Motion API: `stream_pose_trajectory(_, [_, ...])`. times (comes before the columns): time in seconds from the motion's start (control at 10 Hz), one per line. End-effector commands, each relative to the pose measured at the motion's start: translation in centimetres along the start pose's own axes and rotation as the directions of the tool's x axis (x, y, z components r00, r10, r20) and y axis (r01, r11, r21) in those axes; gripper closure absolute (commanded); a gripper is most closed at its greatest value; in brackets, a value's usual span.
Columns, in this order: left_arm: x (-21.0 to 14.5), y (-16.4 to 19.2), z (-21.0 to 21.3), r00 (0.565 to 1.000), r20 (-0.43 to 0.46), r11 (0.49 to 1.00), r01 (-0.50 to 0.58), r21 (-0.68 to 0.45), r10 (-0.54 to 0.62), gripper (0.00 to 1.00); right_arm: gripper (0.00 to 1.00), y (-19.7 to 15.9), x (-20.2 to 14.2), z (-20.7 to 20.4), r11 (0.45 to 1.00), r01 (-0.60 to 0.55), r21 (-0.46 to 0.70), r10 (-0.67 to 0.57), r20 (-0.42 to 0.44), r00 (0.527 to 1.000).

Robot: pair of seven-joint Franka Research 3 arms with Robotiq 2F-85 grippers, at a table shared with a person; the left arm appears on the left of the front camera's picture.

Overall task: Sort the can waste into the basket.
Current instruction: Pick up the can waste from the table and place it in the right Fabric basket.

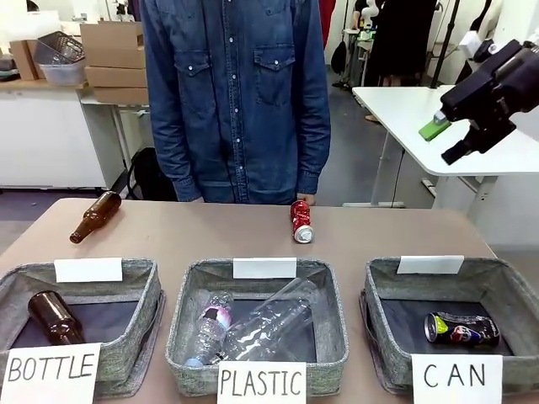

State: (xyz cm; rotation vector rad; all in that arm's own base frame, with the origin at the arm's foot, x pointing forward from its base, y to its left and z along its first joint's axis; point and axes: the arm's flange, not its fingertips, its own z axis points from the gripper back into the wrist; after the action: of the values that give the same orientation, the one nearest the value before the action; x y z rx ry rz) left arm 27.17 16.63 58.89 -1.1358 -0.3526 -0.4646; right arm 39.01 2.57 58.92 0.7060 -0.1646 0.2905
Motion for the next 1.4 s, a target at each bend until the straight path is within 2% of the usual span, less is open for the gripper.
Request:
stream_pose_trajectory(0.0, [0.1, -0.2, 0.2, 1.0, 0.005, 1.0, 0.021, -0.016, -0.021, 0.0, 0.0, 0.1, -0.3, -0.3, 1.0, 0.012, 0.005, -0.012, 0.004, 1.0])
stream_pose_trajectory(0.1, [0.1, -0.2, 0.2, 1.0, 0.005, 1.0, 0.021, -0.016, -0.021, 0.0, 0.0, 0.0, 0.0, 0.0, 1.0, 0.0, 0.0, 0.0, 0.0, 1.0])
stream_pose_trajectory(0.2, [0.1, -0.2, 0.2, 1.0, 0.005, 1.0, 0.021, -0.016, -0.021, 0.0, 0.0, -0.2, 3.7, -2.4, 0.991, -0.008, -0.135, 0.003, -0.042, 0.999])
stream_pose_trajectory(0.4, [0.1, -0.2, 0.2, 1.0, 0.005, 1.0, 0.021, -0.016, -0.021, 0.0, 0.0, -1.2, 9.8, -7.5, 0.959, -0.041, -0.281, 0.02, -0.077, 0.997])
stream_pose_trajectory(0.5, [0.1, -0.2, 0.2, 1.0, 0.005, 1.0, 0.021, -0.016, -0.021, 0.0, 0.0, -2.0, 12.1, -11.0, 0.943, -0.031, -0.332, 0.008, -0.072, 0.997])
stream_pose_trajectory(0.7, [0.1, -0.2, 0.2, 1.0, 0.005, 1.0, 0.021, -0.016, -0.021, 0.0, 0.0, -4.3, 16.0, -19.6, 0.935, 0.055, -0.351, -0.051, 0.023, 0.998])
stream_pose_trajectory(0.8, [0.1, -0.2, 0.2, 1.0, 0.005, 1.0, 0.021, -0.016, -0.021, 0.0, 0.0, -5.0, 17.5, -23.2, 0.939, 0.075, -0.336, -0.067, 0.034, 0.997])
stream_pose_trajectory(0.9, [0.1, -0.2, 0.2, 1.0, 0.005, 1.0, 0.021, -0.016, -0.021, 0.0, 0.0, -5.1, 18.5, -26.0, 0.922, 0.106, -0.372, -0.082, 0.081, 0.993])
stream_pose_trajectory(1.0, [0.1, -0.2, 0.2, 1.0, 0.005, 1.0, 0.021, -0.016, -0.021, 0.0, 0.0, -5.2, 18.3, -26.6, 0.903, 0.105, -0.416, -0.084, 0.067, 0.994])
stream_pose_trajectory(1.1, [0.1, -0.2, 0.2, 1.0, 0.005, 1.0, 0.021, -0.016, -0.021, 0.0, 0.0, -6.1, 16.5, -25.6, 0.943, 0.057, -0.328, -0.048, 0.036, 0.998])
stream_pose_trajectory(1.3, [0.1, -0.2, 0.2, 1.0, 0.005, 1.0, 0.021, -0.016, -0.021, 0.0, 0.0, -6.1, 16.5, -25.6, 0.943, 0.057, -0.328, -0.048, 0.036, 0.998])
